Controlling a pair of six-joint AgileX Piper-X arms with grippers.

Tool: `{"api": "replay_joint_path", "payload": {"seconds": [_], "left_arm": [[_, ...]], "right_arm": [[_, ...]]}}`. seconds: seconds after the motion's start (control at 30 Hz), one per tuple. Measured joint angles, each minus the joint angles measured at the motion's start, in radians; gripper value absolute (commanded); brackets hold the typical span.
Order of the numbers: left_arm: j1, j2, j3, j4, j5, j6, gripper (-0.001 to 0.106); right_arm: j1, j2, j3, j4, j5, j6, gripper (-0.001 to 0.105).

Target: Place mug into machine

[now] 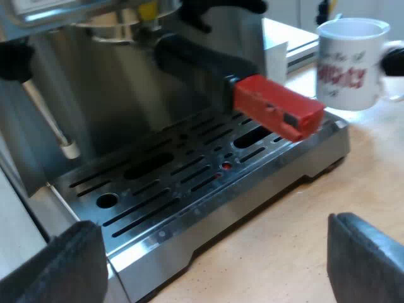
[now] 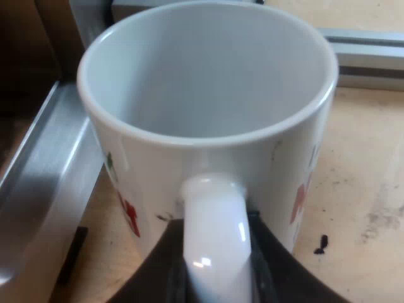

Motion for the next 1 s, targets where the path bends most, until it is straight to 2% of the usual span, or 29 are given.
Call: {"api": "replay_joint_path", "payload": {"seconds": [0.17, 0.27, 0.43, 0.57, 0.67, 0.7, 0.73, 0.87, 1.0], "left_arm": [[0.000, 0.000, 0.000, 0.001, -0.020, 0.007, 0.073], [0.000, 0.002, 0.022, -0.001, -0.027, 0.007, 0.073], [0.000, 0.001, 0.049, 0.007, -0.027, 0.007, 0.073], [0.000, 0.001, 0.049, 0.004, -0.027, 0.076, 0.073], [0.000, 0.001, 0.049, 0.004, -0.027, 0.092, 0.073], [0.000, 0.001, 0.052, 0.002, -0.027, 0.092, 0.073], [0.000, 0.001, 0.056, 0.000, -0.027, 0.092, 0.073], [0.000, 0.001, 0.065, 0.004, -0.027, 0.092, 0.073], [0.000, 0.001, 0.065, -0.001, -0.027, 0.092, 0.073]], "right_arm": [[0.052, -0.288, 0.002, 0.277, 0.007, -0.002, 0.000], [0.124, -0.408, 0.005, 0.372, 0.010, -0.007, 0.000], [0.271, -0.506, 0.005, 0.457, 0.049, -0.011, 0.000], [0.402, -0.510, 0.005, 0.473, 0.118, -0.011, 0.000], [0.450, -0.500, 0.005, 0.473, 0.136, -0.011, 0.000], [0.456, -0.495, 0.005, 0.473, 0.142, -0.011, 0.000], [0.561, -0.443, 0.005, 0.454, 0.191, -0.006, 0.000], [0.633, -0.351, 0.005, 0.353, 0.263, 0.019, 0.000], [0.658, -0.267, 0.005, 0.241, 0.279, 0.028, 0.000]]}}
